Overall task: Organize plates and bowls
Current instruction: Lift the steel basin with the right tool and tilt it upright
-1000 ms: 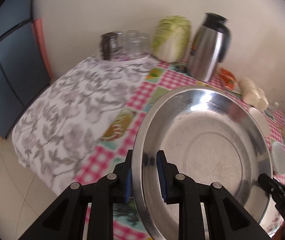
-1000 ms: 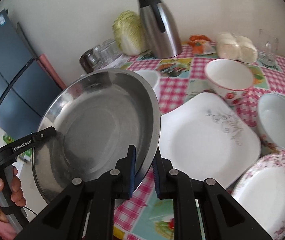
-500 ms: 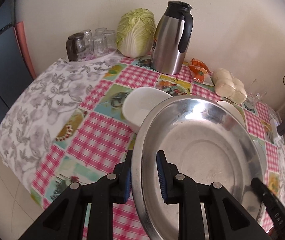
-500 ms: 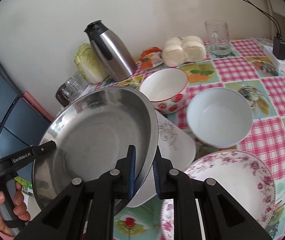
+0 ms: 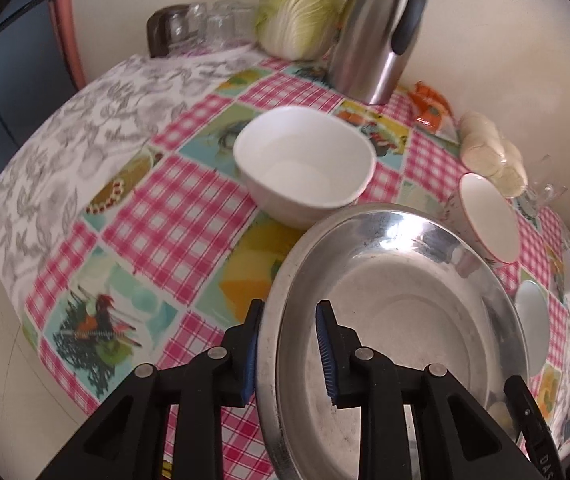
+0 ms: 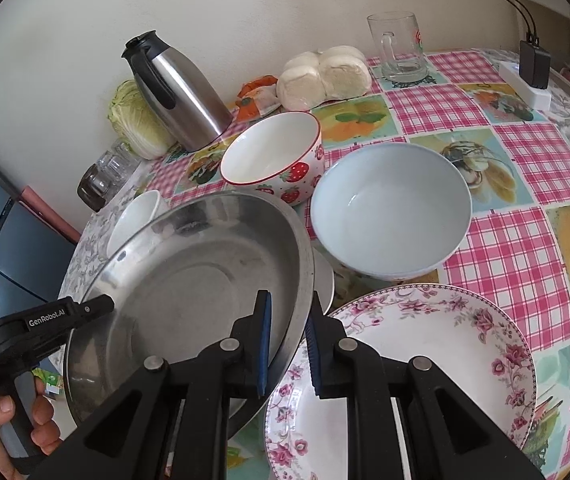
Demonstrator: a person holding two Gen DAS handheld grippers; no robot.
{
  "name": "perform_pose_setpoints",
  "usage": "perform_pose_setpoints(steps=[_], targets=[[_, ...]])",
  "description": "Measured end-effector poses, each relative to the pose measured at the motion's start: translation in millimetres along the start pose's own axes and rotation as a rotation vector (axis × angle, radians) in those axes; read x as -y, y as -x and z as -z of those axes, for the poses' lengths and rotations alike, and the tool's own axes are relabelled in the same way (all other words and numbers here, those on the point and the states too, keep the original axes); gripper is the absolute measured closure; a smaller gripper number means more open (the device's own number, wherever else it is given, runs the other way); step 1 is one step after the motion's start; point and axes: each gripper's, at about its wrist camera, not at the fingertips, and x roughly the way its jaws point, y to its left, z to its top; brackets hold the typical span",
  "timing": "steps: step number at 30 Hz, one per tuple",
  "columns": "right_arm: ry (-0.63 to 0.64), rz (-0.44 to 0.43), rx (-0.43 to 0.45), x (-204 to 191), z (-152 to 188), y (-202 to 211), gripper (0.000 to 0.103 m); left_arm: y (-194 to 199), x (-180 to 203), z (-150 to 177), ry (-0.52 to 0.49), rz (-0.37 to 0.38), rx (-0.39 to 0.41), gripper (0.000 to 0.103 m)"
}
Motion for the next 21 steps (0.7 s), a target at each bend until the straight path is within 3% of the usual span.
perform_pose_setpoints(steps=[9, 21], targets=[[0.020, 0.076, -0.014, 4, 1, -16, 0.086, -31, 11, 2, -0.008, -0.029, -0.052, 0.070], [0.054, 0.132, -0.015, 3, 4, -25, 0.086, -43, 9, -1, 0.017, 0.028, -0.042, 0.068]])
